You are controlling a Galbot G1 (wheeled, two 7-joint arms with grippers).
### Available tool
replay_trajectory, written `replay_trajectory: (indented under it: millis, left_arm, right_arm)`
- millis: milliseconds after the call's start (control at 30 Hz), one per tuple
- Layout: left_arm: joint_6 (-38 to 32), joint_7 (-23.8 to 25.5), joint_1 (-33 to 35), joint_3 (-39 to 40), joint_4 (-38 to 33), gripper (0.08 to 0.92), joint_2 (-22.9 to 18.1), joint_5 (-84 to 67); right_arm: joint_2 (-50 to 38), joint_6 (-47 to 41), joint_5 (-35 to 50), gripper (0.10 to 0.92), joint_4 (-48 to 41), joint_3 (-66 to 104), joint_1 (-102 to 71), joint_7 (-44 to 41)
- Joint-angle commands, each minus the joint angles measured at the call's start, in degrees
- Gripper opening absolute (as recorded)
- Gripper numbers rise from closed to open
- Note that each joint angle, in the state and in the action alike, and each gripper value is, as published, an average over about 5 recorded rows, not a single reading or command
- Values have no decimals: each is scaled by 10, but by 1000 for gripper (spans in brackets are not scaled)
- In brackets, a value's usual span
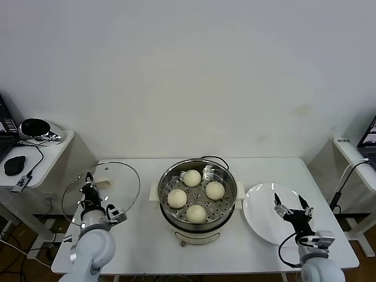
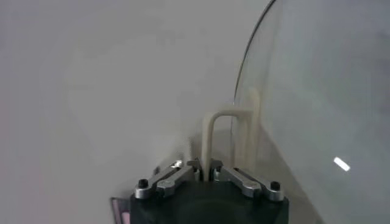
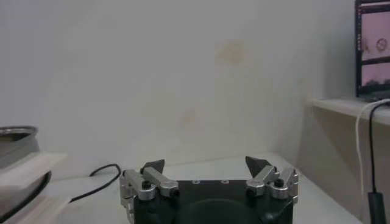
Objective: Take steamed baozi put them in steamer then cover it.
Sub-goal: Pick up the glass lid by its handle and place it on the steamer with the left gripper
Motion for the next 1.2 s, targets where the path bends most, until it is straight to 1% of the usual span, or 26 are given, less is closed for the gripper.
replay_trajectory:
  millis: [33, 233, 333, 467, 633, 967, 1200]
  left_arm:
    - [61, 111, 2, 38, -144, 149, -64, 106]
    - [57, 122, -4, 69, -165, 149, -94, 138]
    - [52, 122, -5, 99, -157, 149, -101, 155]
    - [44, 120, -22, 138, -108, 149, -114, 166]
    - [50, 124, -74, 182, -49, 149, -138, 170]
    - [60, 132, -151, 302, 18, 149, -213, 196]
    - [62, 112, -170, 349, 73, 149, -215, 176]
  right_arm:
    - [18, -7, -44, 823, -7, -14, 11, 0]
    - [30, -3, -53, 823, -14, -19, 8, -1]
    - [37, -4, -55, 823, -21, -17, 11, -1]
    - [48, -7, -60, 823, -23, -14, 11, 2]
    - [62, -4, -73, 823, -21, -11, 0, 2]
    - [69, -3, -81, 823, -9, 2, -15, 1]
    - [66, -4, -84, 823, -12, -3, -15, 0]
